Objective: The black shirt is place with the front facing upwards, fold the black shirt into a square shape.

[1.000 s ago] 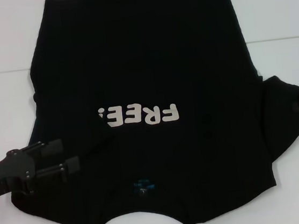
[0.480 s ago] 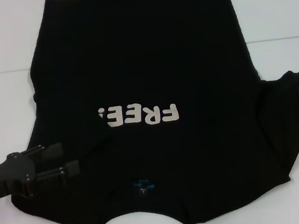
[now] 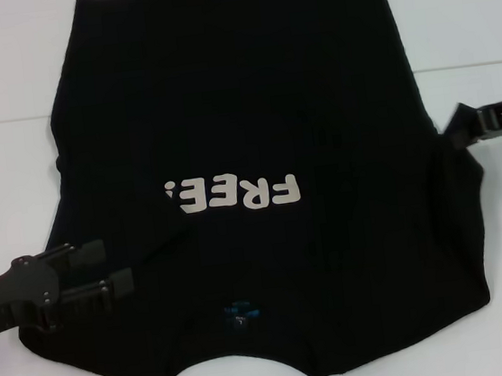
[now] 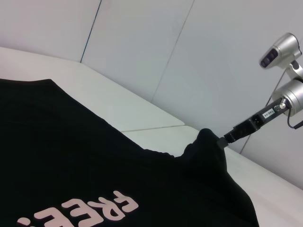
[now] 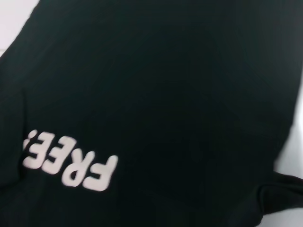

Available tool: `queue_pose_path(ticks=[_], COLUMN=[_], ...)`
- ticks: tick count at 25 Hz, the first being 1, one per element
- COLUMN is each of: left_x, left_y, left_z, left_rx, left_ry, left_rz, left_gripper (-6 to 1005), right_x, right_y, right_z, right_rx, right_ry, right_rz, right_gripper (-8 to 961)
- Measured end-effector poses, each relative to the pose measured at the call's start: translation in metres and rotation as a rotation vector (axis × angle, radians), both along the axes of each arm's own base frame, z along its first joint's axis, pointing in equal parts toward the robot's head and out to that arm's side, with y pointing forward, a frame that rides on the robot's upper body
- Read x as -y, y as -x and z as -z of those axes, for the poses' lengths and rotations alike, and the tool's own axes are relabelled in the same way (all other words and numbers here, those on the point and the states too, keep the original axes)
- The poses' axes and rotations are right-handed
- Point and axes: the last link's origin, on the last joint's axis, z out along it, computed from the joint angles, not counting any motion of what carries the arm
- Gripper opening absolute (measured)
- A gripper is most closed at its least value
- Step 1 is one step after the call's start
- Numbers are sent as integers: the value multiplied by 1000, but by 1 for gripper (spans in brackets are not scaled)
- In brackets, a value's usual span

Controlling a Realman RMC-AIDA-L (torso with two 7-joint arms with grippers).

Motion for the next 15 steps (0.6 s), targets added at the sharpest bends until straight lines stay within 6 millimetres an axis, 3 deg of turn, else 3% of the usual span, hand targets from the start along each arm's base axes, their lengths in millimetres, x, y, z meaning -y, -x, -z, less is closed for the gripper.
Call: queue_pose_path(ticks=[10,15], left_x=[0,0], left_y=[0,0], left_z=[1,2], left_rx=[1,3], left_ry=[1,1], left_rz=[-2,-6], left_gripper=[846,847], right_x=[-12,-8], right_y=[58,72], right_z=[53,75], right_rx=[95,136], right_ry=[105,166], right_rz=[-189,-244], right_gripper=[12,32])
